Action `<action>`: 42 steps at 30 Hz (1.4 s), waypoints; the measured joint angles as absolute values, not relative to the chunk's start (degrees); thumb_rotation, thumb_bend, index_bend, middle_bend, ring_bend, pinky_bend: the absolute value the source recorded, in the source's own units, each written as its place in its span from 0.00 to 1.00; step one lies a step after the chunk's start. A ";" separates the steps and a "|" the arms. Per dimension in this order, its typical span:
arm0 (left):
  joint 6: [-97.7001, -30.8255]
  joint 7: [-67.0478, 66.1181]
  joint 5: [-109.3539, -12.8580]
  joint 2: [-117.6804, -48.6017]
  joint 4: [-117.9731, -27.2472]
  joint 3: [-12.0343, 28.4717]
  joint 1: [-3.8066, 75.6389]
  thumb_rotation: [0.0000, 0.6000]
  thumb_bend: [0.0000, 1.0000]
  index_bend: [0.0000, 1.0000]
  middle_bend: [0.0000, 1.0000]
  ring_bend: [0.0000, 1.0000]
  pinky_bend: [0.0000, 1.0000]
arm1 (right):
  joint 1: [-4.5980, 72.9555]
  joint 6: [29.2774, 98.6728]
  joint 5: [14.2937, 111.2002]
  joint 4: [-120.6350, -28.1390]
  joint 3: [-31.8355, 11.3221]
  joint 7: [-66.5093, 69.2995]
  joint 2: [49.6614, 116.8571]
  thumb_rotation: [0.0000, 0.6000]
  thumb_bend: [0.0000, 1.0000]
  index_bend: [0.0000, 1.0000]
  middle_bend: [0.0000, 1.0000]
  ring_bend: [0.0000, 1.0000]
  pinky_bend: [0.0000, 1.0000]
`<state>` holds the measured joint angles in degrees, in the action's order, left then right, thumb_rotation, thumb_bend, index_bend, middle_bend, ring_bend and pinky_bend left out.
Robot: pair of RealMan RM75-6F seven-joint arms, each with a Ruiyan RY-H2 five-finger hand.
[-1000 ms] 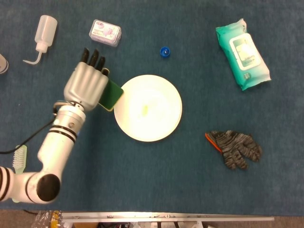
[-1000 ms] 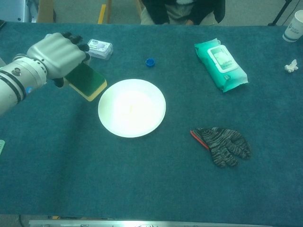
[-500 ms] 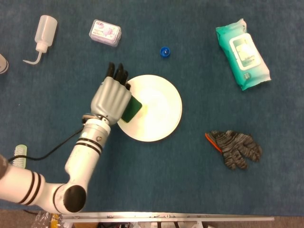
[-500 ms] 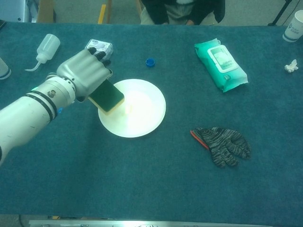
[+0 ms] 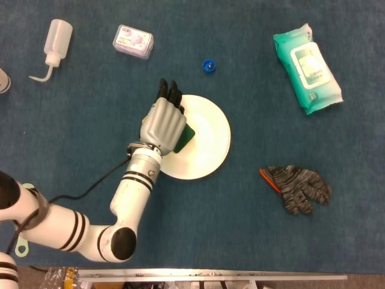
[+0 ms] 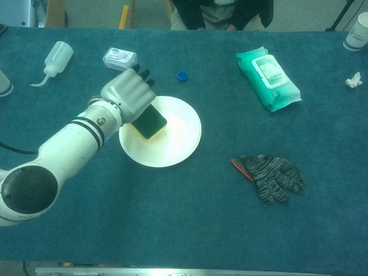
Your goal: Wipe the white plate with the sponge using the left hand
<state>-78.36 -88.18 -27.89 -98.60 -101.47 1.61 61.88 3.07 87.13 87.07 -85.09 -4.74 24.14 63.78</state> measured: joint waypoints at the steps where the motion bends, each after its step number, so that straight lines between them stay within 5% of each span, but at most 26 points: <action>1: -78.37 -88.26 -28.10 -99.20 -101.04 1.39 61.98 1.00 0.28 0.41 0.12 0.01 0.05 | 3.07 87.13 87.03 -85.08 -4.75 24.14 63.76 1.00 0.39 0.39 0.39 0.24 0.45; 35: -74.31 -79.27 -44.84 -102.61 -84.48 -3.88 57.42 1.00 0.28 0.41 0.11 0.01 0.05 | 2.90 87.56 86.91 -87.92 -4.88 20.51 63.03 1.00 0.39 0.39 0.39 0.24 0.45; 42: -76.49 -81.92 -45.66 -100.34 -86.80 -3.50 56.42 1.00 0.28 0.41 0.11 0.01 0.05 | 2.64 88.13 87.26 -88.07 -4.80 20.99 62.92 1.00 0.39 0.39 0.39 0.24 0.45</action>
<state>-76.49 -81.92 -45.66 -100.34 -86.80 -3.50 56.42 2.64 88.13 87.26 -88.07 -4.80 20.99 62.92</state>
